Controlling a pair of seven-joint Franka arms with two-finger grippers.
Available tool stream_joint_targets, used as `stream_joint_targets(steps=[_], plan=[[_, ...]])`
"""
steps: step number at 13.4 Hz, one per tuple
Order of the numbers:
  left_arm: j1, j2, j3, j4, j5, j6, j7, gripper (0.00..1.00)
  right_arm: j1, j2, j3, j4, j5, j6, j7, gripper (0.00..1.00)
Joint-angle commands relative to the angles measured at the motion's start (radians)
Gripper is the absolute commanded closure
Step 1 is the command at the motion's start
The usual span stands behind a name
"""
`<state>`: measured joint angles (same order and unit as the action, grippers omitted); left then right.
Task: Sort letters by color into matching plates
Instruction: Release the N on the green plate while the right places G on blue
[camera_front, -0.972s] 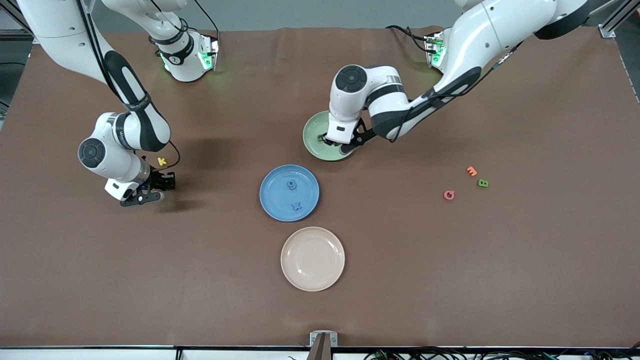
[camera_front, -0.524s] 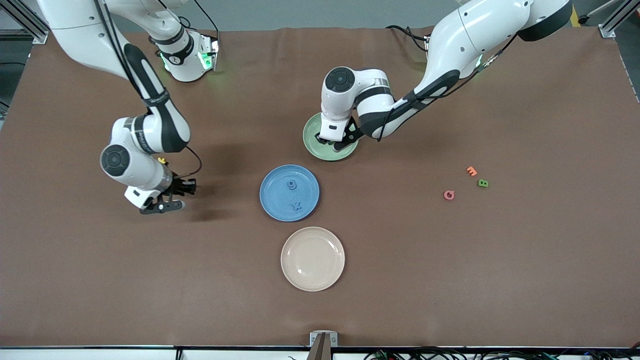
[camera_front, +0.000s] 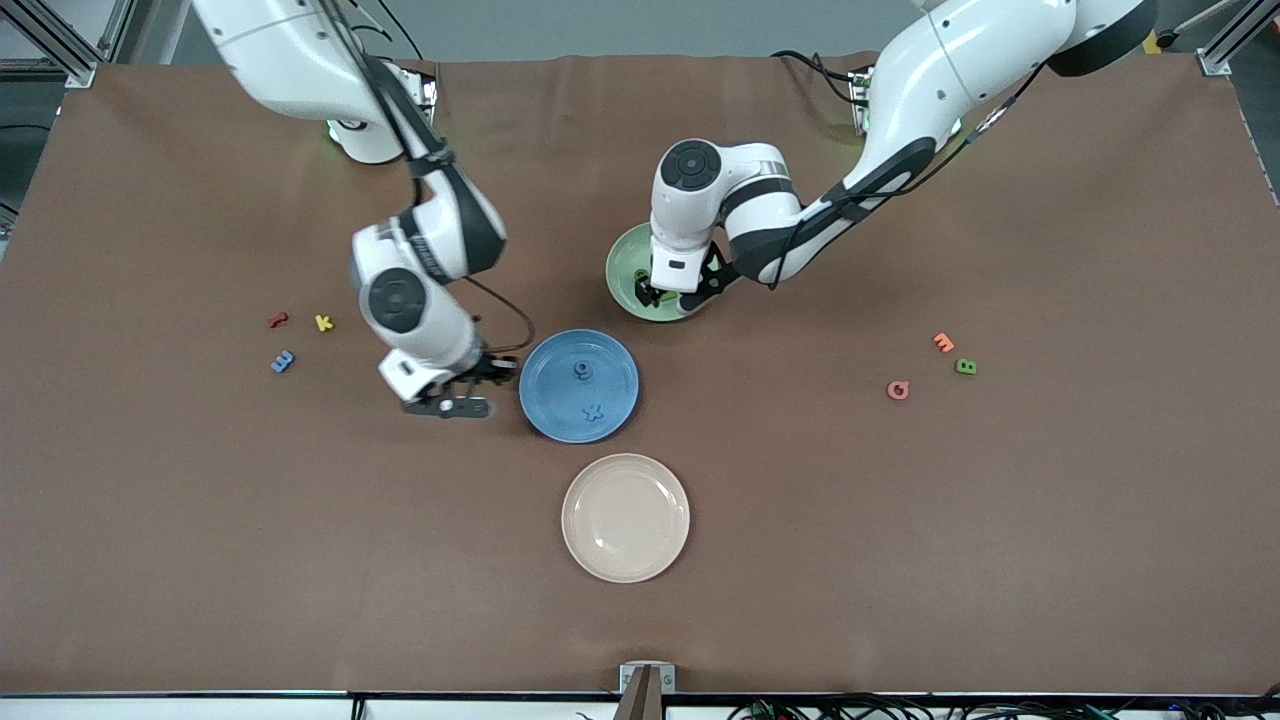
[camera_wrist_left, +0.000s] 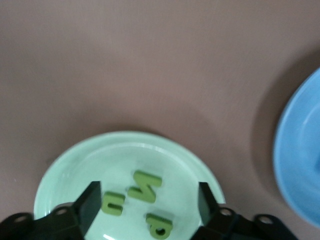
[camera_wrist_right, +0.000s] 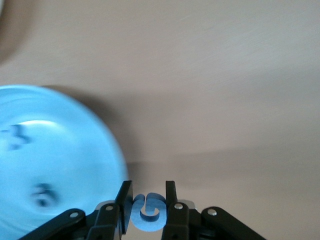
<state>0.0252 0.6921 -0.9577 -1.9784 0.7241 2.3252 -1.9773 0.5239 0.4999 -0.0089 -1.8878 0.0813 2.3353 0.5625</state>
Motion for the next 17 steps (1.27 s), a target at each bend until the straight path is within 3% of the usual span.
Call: stream_joint_targets(steps=[1,3,7,8,9,10,13,17], plan=[[0.259,-0.089,-0.16,-0.098,0.0,0.002,0.104,0.01,0.083,0.132,-0.013,0.133,0.011,-0.002,0.14,0.82],[0.469,-0.086,-0.284,-0.138,0.0,-0.016,0.243,0.01,0.114,0.164,-0.011,0.173,0.014,0.001,0.178,0.82],[0.646,-0.086,-0.305,-0.14,0.001,-0.081,0.481,0.01,0.114,0.172,-0.013,0.179,0.014,0.006,0.178,0.79],[0.694,-0.086,-0.305,-0.142,0.001,-0.087,0.55,0.01,0.114,0.172,-0.013,0.179,0.014,0.006,0.18,0.61],[0.732,-0.086,-0.305,-0.142,0.001,-0.098,0.613,0.01,0.114,0.172,-0.013,0.179,0.014,0.001,0.18,0.14],[0.761,-0.085,-0.302,-0.14,0.001,-0.099,0.667,0.01,0.114,0.167,-0.013,0.177,0.012,-0.004,0.18,0.0],[0.872,-0.082,-0.297,-0.14,0.001,-0.122,0.86,0.01,0.117,0.142,-0.013,0.174,0.012,-0.054,0.174,0.0],[1.019,-0.071,-0.267,-0.142,0.001,-0.135,1.182,0.05,0.078,0.016,-0.017,0.162,-0.001,-0.23,0.157,0.0]])
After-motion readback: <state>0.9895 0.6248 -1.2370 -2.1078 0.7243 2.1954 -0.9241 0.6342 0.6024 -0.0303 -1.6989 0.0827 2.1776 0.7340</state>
